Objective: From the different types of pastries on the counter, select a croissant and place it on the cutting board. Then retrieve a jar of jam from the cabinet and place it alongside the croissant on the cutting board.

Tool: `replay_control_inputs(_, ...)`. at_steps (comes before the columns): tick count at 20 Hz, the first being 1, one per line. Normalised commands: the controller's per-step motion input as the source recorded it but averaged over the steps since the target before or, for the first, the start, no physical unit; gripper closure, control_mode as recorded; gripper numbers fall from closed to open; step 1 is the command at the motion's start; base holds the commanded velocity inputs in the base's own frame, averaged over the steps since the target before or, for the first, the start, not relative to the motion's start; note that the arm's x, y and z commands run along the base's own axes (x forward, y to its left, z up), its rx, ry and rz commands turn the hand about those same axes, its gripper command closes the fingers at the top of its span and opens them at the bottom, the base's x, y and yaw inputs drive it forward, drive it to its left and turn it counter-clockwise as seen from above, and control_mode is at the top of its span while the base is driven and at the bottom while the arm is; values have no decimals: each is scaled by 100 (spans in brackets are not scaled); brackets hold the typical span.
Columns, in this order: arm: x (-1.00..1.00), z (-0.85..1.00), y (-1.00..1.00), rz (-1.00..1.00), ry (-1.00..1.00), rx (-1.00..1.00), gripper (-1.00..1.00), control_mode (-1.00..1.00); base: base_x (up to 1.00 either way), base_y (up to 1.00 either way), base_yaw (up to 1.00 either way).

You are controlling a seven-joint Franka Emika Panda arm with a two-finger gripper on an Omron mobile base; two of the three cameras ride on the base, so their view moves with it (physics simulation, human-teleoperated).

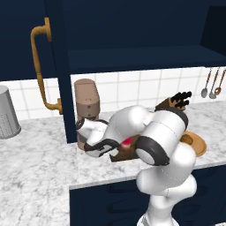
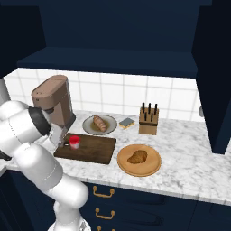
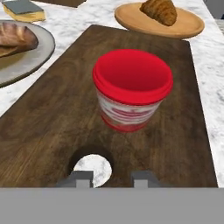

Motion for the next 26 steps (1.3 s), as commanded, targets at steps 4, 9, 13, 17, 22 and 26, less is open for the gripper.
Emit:
replay_control_inputs(4,-12,0,30,0,-6,6,-100,-100,0,0,0)
replay_control_inputs(9,-16,16,23,-5,-2,6,-100,-100,0,0,0)
replay_control_inputs(13,-28,71,9,-7,-7,5,-100,-100,0,0,0)
replay_control_inputs(17,-37,55,0,-4,-4,5,-100,-100,0,0,0)
replay_control_inputs(22,-36,28,-18,-2,0,18,-100,-100,0,0,0)
replay_control_inputs(26,-5,2,-63,0,0,24,-100,-100,0,0,0)
